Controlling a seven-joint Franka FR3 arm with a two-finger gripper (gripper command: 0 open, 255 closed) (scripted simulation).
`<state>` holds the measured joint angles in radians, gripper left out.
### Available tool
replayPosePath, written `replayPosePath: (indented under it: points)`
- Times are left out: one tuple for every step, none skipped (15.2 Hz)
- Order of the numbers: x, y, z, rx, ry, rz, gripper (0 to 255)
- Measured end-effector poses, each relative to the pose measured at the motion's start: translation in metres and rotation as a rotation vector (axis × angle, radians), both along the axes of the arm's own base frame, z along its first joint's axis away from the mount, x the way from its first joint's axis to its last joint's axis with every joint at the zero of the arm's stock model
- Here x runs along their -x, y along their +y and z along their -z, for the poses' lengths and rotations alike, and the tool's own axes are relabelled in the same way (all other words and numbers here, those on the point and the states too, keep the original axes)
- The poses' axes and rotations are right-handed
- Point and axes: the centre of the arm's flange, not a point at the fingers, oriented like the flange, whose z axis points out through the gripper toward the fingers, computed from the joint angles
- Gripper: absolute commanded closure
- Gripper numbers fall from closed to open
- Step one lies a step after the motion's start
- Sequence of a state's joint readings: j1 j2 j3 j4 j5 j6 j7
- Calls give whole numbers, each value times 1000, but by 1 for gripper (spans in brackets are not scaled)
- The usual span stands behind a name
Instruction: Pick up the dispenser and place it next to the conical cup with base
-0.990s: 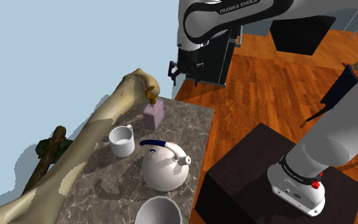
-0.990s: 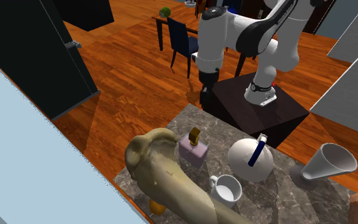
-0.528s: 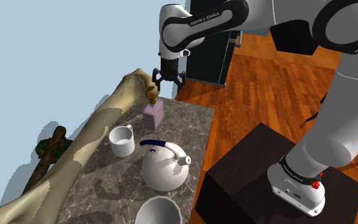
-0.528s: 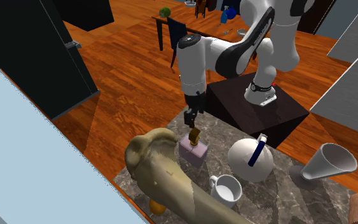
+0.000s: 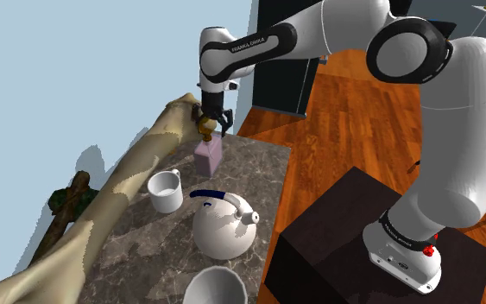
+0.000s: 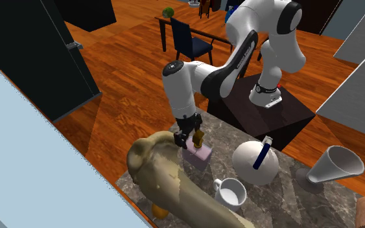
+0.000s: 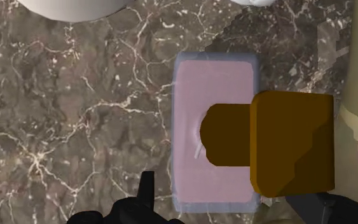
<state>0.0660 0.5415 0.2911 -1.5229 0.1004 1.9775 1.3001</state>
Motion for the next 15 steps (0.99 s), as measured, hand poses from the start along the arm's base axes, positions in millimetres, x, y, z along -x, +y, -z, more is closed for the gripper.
replayPosePath:
  points:
    - [-1,3,6,0,1,3,0]
    - [0,4,10,-1,1,4,0]
    - [1,4,15,-1,0,5,0]
    - [1,5,20,-2,-1,6,0]
    - [2,7,26,-1,-1,7,0]
    - [2,7,28,-1,-1,8,0]
    - [2,7,30,-1,-3,8,0]
    - [1,7,32,-1,-3,9,0]
    - [1,8,33,-1,-3,8,0]
    - [2,9,32,-2,-3,7,0]
    - [2,9,33,-2,-2,7,0]
    - [3,9,33,-2,-3,7,0]
    - [3,9,33,-2,-3,7,255]
    - [2,10,31,-4,-6,6,255]
    - [2,11,32,-4,-5,5,255]
